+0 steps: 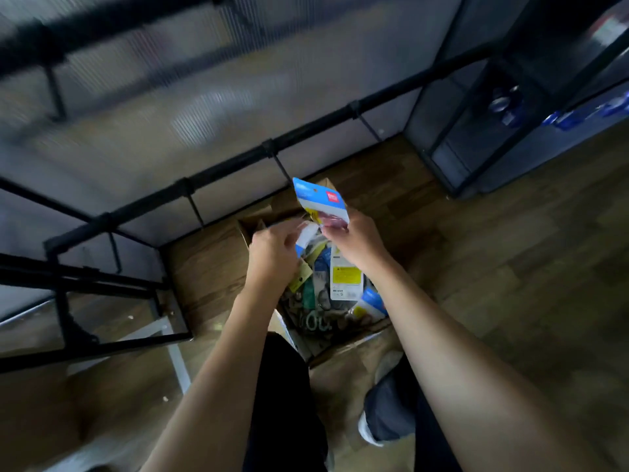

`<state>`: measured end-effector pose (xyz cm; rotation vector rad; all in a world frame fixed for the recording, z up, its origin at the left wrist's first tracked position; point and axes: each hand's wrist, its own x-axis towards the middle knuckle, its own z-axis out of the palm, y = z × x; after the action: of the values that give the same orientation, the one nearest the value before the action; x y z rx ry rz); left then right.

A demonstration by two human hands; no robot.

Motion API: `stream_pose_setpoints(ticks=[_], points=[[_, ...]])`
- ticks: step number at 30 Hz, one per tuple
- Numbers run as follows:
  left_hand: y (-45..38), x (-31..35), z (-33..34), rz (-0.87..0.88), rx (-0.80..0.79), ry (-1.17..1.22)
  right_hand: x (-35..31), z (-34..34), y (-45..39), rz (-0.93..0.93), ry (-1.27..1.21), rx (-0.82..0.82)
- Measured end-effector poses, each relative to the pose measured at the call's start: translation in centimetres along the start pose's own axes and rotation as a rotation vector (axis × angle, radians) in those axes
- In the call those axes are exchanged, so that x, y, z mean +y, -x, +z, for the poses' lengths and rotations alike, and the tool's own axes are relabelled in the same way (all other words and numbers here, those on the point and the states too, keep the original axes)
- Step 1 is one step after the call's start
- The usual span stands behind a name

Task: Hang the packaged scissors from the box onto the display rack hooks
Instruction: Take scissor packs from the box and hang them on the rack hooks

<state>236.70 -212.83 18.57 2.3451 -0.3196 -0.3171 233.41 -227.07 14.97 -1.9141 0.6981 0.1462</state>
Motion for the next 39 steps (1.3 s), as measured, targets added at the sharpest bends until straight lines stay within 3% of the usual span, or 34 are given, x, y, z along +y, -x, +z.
stream_pose_setpoints(ticks=[4, 11, 23, 30, 39], points=[[2.4, 6.4, -8.0, -0.069, 0.099, 0.022, -8.4, -4.1, 5.4, -0.029, -0.179, 0.002], [6.2, 16.2, -19.1, -0.092, 0.086, -0.029, -20.0, -9.5, 14.1, -0.094, -0.308, 0.024], [9.2, 24.6, -30.3, -0.098, 0.018, -0.036, -28.9, -14.4, 21.6, -0.349, -0.229, 0.171], [10.8, 28.1, -31.9, 0.100, 0.016, 0.033, -31.1, -17.2, 25.7, -0.408, -0.324, 0.220], [12.8, 31.9, -34.4, 0.408, 0.200, 0.112, -34.0, -19.6, 28.9, -0.443, -0.349, 0.347]])
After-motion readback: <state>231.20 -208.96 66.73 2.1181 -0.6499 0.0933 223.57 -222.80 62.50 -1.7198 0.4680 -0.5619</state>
